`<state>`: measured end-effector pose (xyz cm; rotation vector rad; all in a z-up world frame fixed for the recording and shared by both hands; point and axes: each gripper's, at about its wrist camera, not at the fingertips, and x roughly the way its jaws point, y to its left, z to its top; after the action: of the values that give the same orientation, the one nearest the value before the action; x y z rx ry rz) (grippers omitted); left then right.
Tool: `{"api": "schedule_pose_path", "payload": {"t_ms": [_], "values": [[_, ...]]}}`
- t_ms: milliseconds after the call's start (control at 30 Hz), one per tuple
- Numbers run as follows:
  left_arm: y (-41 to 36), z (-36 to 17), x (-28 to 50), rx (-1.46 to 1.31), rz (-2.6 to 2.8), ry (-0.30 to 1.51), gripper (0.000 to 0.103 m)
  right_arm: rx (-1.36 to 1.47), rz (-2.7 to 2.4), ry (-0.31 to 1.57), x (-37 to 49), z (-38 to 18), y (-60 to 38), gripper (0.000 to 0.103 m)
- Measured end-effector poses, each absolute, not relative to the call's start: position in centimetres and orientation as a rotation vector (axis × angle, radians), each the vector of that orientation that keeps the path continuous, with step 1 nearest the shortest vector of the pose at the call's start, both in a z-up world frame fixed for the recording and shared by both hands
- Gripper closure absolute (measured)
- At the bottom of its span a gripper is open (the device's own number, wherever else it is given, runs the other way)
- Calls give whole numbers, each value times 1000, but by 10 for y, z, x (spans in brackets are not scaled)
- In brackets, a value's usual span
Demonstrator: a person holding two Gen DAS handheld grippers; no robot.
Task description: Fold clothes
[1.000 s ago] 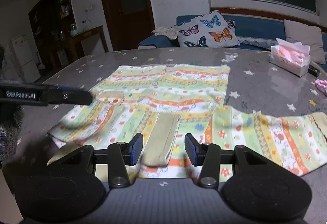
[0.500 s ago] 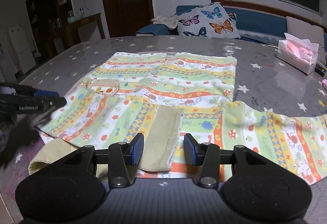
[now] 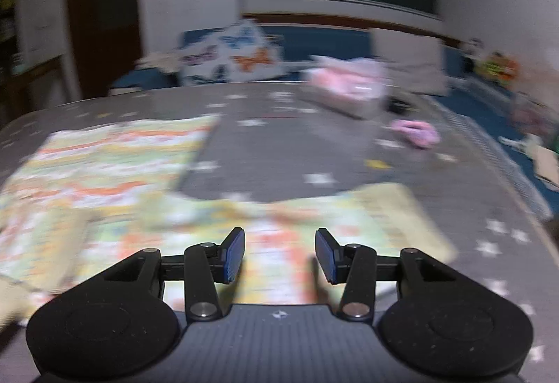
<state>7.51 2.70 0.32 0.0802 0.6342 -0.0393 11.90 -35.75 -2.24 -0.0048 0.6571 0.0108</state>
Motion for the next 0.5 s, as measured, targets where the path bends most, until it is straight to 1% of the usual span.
{"api": "schedule_pose_path", "payload": {"t_ms": [67, 200, 433, 500], "values": [[26, 4, 76, 74, -41, 634, 0, 11, -69, 655, 123, -25, -381, 58], [25, 6, 77, 76, -39, 633, 0, 40, -167, 656, 128, -30, -414, 58], [27, 6, 77, 73, -28, 642, 0, 68, -199, 669, 130, -42, -430, 58], [27, 5, 76, 75, -27, 645, 0, 63, -198, 669, 129, -42, -428, 60]]}}
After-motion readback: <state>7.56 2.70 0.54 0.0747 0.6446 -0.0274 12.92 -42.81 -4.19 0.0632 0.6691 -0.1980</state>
